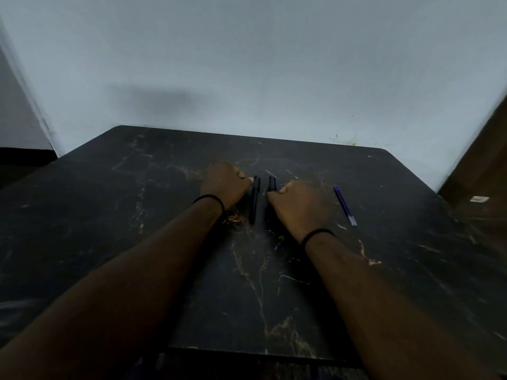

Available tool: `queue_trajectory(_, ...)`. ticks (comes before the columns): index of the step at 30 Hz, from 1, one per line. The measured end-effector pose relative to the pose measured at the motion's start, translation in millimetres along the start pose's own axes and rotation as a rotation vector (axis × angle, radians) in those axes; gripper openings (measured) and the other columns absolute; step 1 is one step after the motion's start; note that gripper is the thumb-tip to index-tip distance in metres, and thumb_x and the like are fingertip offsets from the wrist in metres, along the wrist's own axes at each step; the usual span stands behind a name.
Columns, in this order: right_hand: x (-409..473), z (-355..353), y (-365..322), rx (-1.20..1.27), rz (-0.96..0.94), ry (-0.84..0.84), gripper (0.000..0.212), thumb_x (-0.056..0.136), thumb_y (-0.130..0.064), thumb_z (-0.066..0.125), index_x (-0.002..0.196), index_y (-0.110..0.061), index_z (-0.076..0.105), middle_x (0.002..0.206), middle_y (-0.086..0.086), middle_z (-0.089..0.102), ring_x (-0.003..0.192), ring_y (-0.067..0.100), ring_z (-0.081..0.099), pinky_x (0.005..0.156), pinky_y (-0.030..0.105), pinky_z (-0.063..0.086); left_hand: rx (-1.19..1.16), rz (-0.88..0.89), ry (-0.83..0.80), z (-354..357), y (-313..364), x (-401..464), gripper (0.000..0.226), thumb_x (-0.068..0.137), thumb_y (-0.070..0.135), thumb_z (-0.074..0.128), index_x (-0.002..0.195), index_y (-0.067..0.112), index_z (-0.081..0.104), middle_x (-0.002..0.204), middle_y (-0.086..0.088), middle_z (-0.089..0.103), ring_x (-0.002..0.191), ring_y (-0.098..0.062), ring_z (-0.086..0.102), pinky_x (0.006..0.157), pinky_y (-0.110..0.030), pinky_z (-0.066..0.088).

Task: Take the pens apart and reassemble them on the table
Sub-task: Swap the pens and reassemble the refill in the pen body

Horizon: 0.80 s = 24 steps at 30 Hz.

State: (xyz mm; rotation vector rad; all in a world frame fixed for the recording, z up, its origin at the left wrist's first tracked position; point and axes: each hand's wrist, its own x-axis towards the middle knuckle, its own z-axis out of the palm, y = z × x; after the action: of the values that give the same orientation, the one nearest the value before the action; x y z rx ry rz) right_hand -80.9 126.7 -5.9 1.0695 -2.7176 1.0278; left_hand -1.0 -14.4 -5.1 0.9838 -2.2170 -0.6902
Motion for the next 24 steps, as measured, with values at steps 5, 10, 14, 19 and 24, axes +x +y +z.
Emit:
queue_trajectory(5, 3, 9, -3, -0.023, -0.028, 0.009, 0.042, 0.085, -0.041, 0.062, 0.057, -0.01, 0.057, 0.054, 0.001, 0.053, 0.059, 0.024, 0.059, 0.055, 0.027, 0.038, 0.04, 0.014, -0.011, 1, 2, -2, 0.034, 0.084, 0.032, 0.069, 0.067, 0.003, 0.068, 0.068, -0.01, 0.068, 0.062, -0.022, 0.063, 0.054, -0.023, 0.044)
queue_trajectory(10, 6, 15, -5, -0.016, -0.043, 0.023, 0.034, 0.085, -0.042, 0.063, 0.067, -0.013, 0.062, 0.059, -0.001, 0.055, 0.065, 0.023, 0.061, 0.056, 0.027, 0.04, 0.075, 0.042, -0.041, -1, 4, -3, 0.033, 0.085, 0.03, 0.067, 0.066, 0.003, 0.067, 0.072, -0.015, 0.07, 0.067, -0.026, 0.066, 0.061, -0.029, 0.051)
queue_trajectory(14, 6, 14, -5, -0.04, -0.066, 0.029, 0.03, 0.087, -0.043, 0.063, 0.082, -0.015, 0.07, 0.074, 0.002, 0.064, 0.075, 0.024, 0.065, 0.061, 0.027, 0.042, 0.061, 0.03, -0.049, 0, 4, -3, 0.032, 0.084, 0.03, 0.068, 0.071, 0.001, 0.069, 0.072, -0.013, 0.07, 0.07, -0.026, 0.068, 0.062, -0.029, 0.052)
queue_trajectory(19, 8, 16, -6, -0.047, -0.081, 0.04, 0.029, 0.085, -0.045, 0.063, 0.088, -0.018, 0.071, 0.084, 0.003, 0.071, 0.082, 0.024, 0.067, 0.07, 0.034, 0.054, 0.072, 0.012, -0.055, 1, 6, -3, 0.033, 0.082, 0.029, 0.069, 0.054, 0.015, 0.057, 0.058, -0.005, 0.06, 0.057, -0.019, 0.057, 0.055, -0.025, 0.043)
queue_trajectory(24, 9, 17, -6, -0.04, -0.076, 0.027, 0.032, 0.086, -0.049, 0.06, 0.084, -0.018, 0.068, 0.078, 0.001, 0.068, 0.077, 0.023, 0.065, 0.067, 0.033, 0.053, 0.085, -0.002, -0.074, 0, 6, -3, 0.036, 0.08, 0.028, 0.068, 0.05, 0.016, 0.052, 0.052, -0.003, 0.052, 0.05, -0.018, 0.05, 0.048, -0.023, 0.035)
